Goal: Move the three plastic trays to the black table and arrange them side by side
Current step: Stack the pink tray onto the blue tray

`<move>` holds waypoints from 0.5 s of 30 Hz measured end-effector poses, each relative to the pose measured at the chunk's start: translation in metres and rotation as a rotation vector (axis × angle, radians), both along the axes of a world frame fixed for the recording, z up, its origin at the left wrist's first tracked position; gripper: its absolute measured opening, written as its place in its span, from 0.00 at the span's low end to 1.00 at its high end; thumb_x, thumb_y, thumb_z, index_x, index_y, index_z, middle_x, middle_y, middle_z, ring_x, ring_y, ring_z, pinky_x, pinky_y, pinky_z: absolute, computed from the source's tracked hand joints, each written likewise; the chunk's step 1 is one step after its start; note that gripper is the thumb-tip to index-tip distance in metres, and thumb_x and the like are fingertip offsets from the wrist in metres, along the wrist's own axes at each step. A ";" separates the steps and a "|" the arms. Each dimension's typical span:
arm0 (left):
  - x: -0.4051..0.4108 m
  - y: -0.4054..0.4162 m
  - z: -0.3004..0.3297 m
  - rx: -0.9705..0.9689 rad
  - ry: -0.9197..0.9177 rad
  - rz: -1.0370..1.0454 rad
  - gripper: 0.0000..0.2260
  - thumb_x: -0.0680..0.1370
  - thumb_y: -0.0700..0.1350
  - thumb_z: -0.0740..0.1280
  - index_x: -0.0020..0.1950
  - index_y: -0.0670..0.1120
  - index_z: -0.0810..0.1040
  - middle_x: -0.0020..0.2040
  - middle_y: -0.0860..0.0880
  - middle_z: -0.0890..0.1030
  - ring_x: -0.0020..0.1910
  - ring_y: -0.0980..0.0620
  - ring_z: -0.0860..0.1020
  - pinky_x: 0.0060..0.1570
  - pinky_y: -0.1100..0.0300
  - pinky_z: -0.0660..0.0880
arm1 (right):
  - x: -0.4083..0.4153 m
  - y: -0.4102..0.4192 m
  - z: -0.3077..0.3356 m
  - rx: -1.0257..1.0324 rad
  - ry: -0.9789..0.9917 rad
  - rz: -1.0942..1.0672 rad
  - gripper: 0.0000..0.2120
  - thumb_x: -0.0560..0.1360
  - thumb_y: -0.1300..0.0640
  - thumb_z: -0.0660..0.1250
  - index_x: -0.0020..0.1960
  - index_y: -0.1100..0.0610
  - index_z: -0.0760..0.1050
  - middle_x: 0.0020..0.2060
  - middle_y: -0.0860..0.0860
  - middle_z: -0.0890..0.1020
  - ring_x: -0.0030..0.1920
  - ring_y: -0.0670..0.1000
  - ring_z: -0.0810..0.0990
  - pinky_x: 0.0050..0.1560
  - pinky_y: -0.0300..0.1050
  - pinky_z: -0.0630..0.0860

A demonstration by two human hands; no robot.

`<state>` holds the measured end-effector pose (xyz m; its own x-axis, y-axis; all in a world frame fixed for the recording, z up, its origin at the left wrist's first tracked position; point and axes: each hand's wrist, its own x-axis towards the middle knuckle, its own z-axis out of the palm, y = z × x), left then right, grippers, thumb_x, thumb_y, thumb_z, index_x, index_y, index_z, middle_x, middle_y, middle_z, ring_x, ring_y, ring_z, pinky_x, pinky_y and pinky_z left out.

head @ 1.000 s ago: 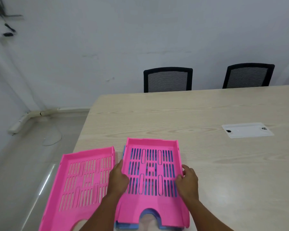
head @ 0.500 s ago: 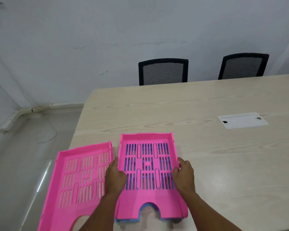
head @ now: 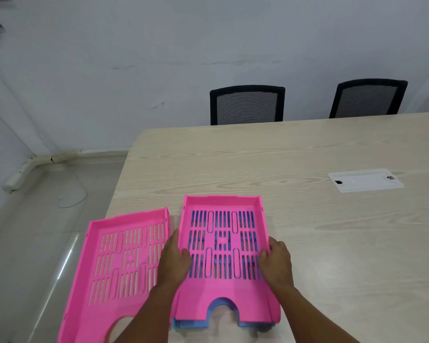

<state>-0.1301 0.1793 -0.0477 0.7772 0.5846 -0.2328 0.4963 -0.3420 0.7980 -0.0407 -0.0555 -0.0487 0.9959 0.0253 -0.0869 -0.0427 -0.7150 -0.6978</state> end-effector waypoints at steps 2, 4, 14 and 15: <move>-0.003 -0.001 -0.006 -0.013 0.016 0.005 0.30 0.80 0.42 0.60 0.79 0.58 0.55 0.73 0.46 0.73 0.58 0.40 0.82 0.53 0.39 0.82 | -0.004 -0.002 -0.007 0.003 0.016 0.016 0.09 0.78 0.61 0.60 0.56 0.59 0.76 0.46 0.54 0.76 0.46 0.52 0.77 0.48 0.46 0.77; -0.008 -0.005 -0.002 -0.047 0.042 0.011 0.28 0.81 0.41 0.60 0.80 0.54 0.56 0.65 0.43 0.79 0.49 0.47 0.85 0.46 0.49 0.85 | -0.008 -0.003 -0.011 0.016 0.054 0.014 0.10 0.78 0.59 0.60 0.57 0.59 0.76 0.47 0.54 0.78 0.48 0.54 0.79 0.51 0.50 0.80; -0.011 -0.019 -0.002 -0.139 0.090 -0.003 0.22 0.85 0.39 0.55 0.79 0.45 0.60 0.55 0.47 0.81 0.35 0.51 0.80 0.37 0.58 0.80 | 0.015 -0.017 -0.001 0.017 0.184 0.061 0.10 0.81 0.62 0.57 0.56 0.64 0.76 0.41 0.54 0.80 0.36 0.47 0.78 0.36 0.40 0.75; -0.009 -0.023 -0.003 -0.138 0.085 -0.002 0.21 0.85 0.40 0.55 0.79 0.45 0.61 0.56 0.45 0.82 0.38 0.48 0.82 0.39 0.55 0.83 | 0.017 -0.020 0.002 0.021 0.179 0.057 0.10 0.81 0.63 0.57 0.56 0.62 0.76 0.41 0.54 0.81 0.36 0.47 0.79 0.36 0.39 0.75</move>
<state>-0.1386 0.1565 -0.0508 0.7525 0.5408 -0.3759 0.5637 -0.2335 0.7923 -0.0235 -0.0758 -0.0470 0.9615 0.0846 -0.2614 -0.1277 -0.7048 -0.6978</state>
